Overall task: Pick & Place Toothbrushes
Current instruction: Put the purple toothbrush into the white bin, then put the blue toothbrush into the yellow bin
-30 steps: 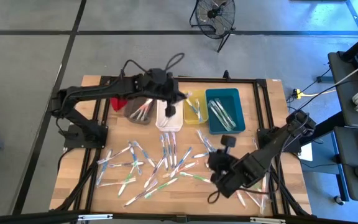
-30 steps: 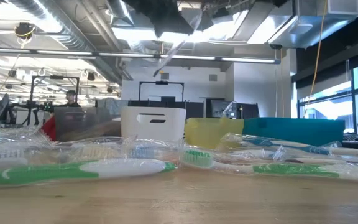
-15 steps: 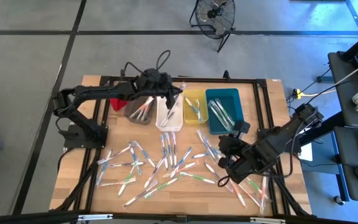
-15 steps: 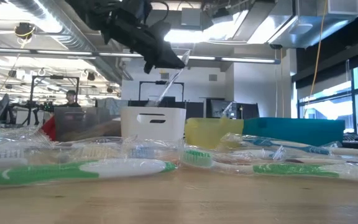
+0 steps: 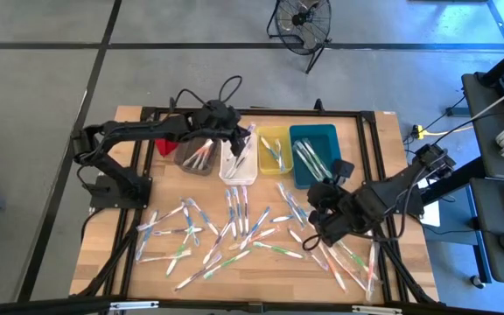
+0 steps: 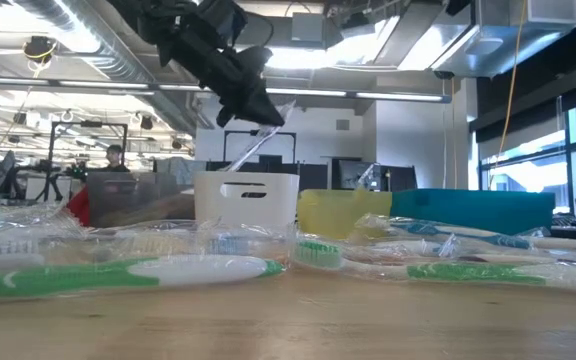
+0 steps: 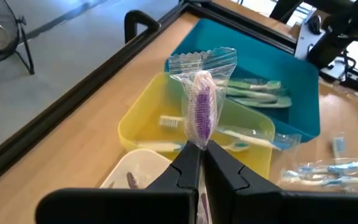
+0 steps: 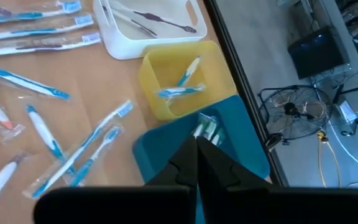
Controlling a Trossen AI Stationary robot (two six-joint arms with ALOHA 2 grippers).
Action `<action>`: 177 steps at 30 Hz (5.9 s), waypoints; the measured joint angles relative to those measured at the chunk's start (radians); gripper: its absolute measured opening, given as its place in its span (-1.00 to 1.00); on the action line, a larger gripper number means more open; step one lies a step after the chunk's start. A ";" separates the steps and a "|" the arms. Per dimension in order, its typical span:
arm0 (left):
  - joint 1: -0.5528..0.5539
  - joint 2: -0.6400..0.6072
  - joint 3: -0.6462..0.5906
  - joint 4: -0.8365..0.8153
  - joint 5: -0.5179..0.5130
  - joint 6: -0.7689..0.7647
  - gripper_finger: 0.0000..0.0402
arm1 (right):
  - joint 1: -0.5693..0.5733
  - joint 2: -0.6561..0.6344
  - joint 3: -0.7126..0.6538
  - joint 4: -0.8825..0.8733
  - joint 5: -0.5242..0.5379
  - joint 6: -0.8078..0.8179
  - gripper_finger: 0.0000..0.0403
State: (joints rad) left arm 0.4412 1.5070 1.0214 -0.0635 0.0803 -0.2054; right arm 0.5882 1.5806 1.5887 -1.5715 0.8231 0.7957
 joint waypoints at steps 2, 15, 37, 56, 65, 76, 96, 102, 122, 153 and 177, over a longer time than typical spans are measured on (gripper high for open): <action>0.000 0.006 0.000 -0.007 -0.010 0.003 -0.98 | -0.012 0.000 0.000 0.000 0.000 -0.018 -0.99; -0.016 0.055 0.000 -0.006 -0.011 -0.011 -0.98 | -0.088 0.000 0.000 0.000 0.008 -0.090 -0.99; -0.012 0.058 -0.069 0.113 -0.009 -0.088 -0.98 | -0.142 0.000 0.000 0.009 -0.053 -0.135 -0.99; -0.006 0.171 -0.069 0.133 0.073 -0.180 -0.92 | -0.142 0.000 0.000 0.016 -0.083 -0.128 -0.92; -0.006 0.171 -0.069 0.098 0.069 -0.207 -0.73 | -0.142 0.001 0.000 0.029 -0.098 -0.126 -0.77; -0.006 0.171 -0.069 0.089 0.062 -0.212 -0.35 | -0.142 0.001 0.000 0.053 -0.165 -0.131 -0.43; -0.049 -0.211 -0.042 0.090 0.041 -0.145 -0.18 | -0.254 0.005 0.000 0.143 -0.707 -0.236 -0.31; -0.105 -0.296 -0.042 0.075 -0.044 -0.084 -0.18 | -0.253 0.005 -0.058 0.113 -0.802 -0.212 -0.31; -0.154 -0.296 -0.042 -0.008 -0.089 -0.058 -0.18 | -0.299 0.005 -0.443 0.547 -0.865 -0.155 -0.05; -0.154 -0.296 -0.042 -0.076 -0.088 -0.016 -0.18 | -0.260 0.005 -0.596 0.708 -0.962 0.069 -0.09; -0.180 -0.296 -0.042 -0.074 -0.087 -0.016 -0.21 | -0.275 0.003 -0.835 1.012 -0.999 0.113 -0.02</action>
State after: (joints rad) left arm 0.2615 1.2106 0.9791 -0.1370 -0.0071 -0.2215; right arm 0.3133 1.5833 0.7536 -0.5598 -0.1761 0.9083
